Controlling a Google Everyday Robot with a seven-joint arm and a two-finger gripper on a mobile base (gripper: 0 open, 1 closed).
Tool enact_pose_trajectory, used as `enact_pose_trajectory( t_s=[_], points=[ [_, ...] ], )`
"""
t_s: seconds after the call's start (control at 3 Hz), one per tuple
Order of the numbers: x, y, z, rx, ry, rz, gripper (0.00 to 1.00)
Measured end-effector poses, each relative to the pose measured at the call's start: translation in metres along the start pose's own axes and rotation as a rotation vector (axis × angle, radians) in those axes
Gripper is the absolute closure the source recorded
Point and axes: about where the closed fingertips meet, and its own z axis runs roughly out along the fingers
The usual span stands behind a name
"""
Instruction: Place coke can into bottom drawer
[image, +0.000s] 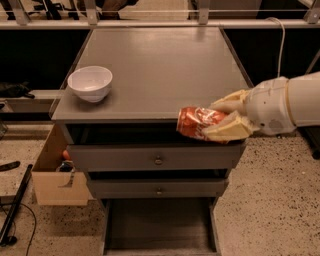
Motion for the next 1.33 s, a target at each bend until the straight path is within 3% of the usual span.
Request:
enact_pose_trajectory(
  t_s=[0.33,0.67,1.0,1.33],
  points=[
    [0.027,0.052,-0.003,-0.010,0.000,0.067,1.00],
    [0.027,0.052,-0.003,-0.010,-0.001,0.067,1.00],
    [0.028,0.051,0.018,-0.003,-0.017,0.067,1.00],
    [0.046,0.067,0.070,-0.033,-0.026,0.112,1.00]
  ],
)
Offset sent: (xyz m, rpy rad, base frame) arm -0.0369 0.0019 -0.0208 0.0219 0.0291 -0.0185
